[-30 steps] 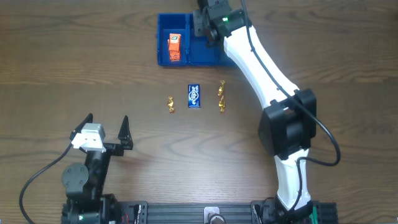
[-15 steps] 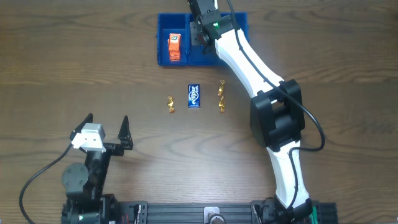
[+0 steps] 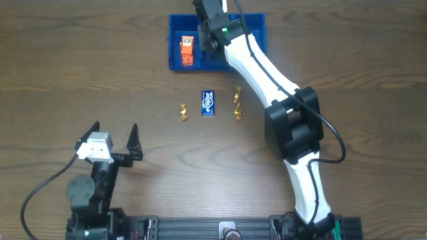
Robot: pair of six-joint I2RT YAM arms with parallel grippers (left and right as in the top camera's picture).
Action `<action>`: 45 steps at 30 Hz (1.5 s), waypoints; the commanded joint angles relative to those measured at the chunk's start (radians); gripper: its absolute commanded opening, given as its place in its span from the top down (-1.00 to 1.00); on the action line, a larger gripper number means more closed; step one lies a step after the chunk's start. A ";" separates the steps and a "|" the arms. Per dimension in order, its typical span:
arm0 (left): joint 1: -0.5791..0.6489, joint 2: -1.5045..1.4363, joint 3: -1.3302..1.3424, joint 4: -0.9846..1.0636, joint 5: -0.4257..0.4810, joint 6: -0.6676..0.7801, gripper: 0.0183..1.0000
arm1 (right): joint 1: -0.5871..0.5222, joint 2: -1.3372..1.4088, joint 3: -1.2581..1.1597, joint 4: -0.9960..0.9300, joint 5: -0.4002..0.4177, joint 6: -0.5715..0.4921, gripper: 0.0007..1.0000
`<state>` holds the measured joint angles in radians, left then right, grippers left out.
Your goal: Sort Candies Into Trays
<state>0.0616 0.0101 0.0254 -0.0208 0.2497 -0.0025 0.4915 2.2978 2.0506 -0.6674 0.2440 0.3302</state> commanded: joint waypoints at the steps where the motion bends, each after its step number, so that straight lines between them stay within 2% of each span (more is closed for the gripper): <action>1: -0.004 -0.006 -0.021 -0.032 0.021 0.000 -0.99 | 0.006 0.005 0.026 0.004 0.025 0.014 -0.11; 5: -0.004 -0.006 -0.021 -0.032 0.021 0.000 -0.99 | 0.006 0.005 0.026 0.003 0.025 0.014 -0.59; 7: -0.004 -0.006 -0.021 -0.032 0.021 0.000 -1.00 | 0.006 0.005 0.026 0.003 0.025 0.014 -0.99; 15: -0.004 -0.006 -0.021 -0.032 0.021 0.000 -1.00 | 0.006 -0.034 0.027 -0.027 0.025 0.014 -1.00; 20: -0.004 -0.006 -0.021 -0.032 0.021 0.000 -1.00 | 0.035 -0.112 0.027 -0.234 0.019 0.076 -1.00; 25: -0.004 -0.006 -0.021 -0.032 0.021 0.000 -1.00 | 0.077 -0.101 -0.003 -0.444 -0.093 0.172 -1.00; 27: -0.004 -0.006 -0.021 -0.032 0.021 0.000 -1.00 | 0.093 -0.092 -0.032 -0.446 -0.117 0.177 -1.00; 35: -0.004 -0.006 -0.021 -0.032 0.021 0.000 -1.00 | 0.140 0.005 -0.085 -0.452 -0.123 0.250 -1.00; 45: -0.004 -0.006 -0.021 -0.032 0.021 0.000 -1.00 | 0.145 0.022 -0.224 -0.388 -0.157 0.299 -1.00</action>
<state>0.0616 0.0101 0.0254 -0.0208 0.2497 -0.0025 0.6315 2.3089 1.8553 -1.0668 0.1013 0.5995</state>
